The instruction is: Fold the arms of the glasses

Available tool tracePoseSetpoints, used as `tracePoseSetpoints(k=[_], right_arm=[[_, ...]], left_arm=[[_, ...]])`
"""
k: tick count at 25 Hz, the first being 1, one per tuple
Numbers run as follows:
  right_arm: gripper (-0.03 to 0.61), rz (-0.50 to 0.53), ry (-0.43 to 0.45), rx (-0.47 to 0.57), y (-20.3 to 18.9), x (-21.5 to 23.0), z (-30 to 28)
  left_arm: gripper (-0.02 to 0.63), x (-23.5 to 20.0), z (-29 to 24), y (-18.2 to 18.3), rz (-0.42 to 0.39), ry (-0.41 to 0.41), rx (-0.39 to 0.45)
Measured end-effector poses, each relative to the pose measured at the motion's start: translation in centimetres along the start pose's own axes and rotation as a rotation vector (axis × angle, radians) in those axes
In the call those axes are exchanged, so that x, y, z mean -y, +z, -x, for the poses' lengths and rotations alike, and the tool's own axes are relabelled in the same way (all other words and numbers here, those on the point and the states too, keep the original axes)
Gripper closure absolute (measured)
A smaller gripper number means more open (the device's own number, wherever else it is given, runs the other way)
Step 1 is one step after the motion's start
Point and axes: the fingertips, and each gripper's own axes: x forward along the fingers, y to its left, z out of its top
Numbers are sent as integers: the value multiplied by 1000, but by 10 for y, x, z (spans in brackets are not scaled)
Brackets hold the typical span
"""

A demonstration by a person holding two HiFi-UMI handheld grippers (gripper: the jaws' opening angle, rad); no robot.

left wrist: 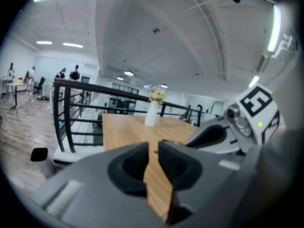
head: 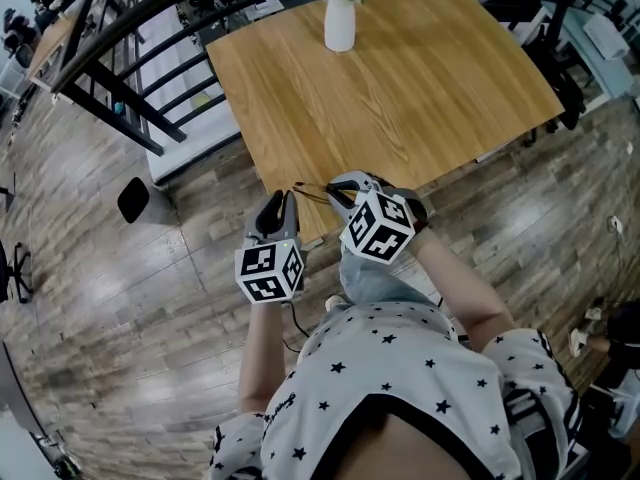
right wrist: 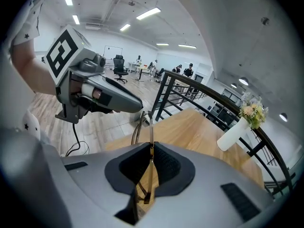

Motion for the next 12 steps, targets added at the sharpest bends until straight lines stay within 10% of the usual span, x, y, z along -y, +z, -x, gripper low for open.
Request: tracePoseSetpoints(k=[12], right_arm=[[558,67,-5,-101,-48,51,-54]], left_arm=[[602,-2,-45,2,22,6,-38]])
